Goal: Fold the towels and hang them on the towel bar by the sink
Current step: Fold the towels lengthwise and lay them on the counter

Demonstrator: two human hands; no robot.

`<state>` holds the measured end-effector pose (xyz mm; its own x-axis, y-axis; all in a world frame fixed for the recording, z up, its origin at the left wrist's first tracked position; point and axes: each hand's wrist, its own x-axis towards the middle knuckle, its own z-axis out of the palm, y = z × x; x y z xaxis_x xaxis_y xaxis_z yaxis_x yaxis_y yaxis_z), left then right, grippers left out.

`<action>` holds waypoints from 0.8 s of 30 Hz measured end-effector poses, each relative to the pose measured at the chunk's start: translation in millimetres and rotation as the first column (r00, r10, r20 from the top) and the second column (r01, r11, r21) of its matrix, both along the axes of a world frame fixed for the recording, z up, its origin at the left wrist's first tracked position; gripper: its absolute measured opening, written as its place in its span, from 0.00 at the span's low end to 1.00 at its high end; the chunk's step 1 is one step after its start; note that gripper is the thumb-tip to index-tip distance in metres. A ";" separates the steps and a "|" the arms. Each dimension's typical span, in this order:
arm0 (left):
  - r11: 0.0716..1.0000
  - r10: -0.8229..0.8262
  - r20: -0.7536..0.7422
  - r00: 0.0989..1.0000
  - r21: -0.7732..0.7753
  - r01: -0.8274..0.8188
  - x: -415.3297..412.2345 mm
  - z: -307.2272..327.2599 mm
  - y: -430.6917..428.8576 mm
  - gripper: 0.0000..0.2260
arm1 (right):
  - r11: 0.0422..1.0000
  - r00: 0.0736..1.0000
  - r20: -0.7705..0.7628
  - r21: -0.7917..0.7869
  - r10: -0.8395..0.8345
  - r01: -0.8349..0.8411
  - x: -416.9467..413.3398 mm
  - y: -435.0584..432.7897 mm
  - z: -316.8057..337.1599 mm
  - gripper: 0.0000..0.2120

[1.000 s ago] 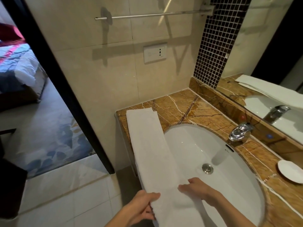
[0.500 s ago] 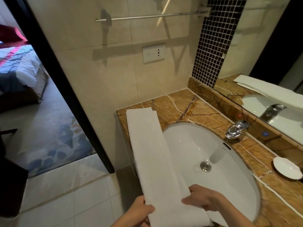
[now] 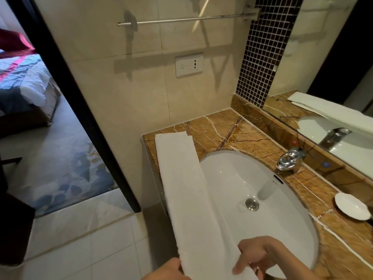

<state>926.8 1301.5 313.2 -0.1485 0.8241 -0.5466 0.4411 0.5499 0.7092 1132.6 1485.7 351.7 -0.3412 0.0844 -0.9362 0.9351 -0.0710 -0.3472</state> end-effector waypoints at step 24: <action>0.795 0.601 0.126 0.789 0.010 -0.607 -46.0 23.2 91.1 0.12 | 0.776 0.934 -0.306 0.538 -0.184 0.329 -55.7 12.7 -39.6 0.24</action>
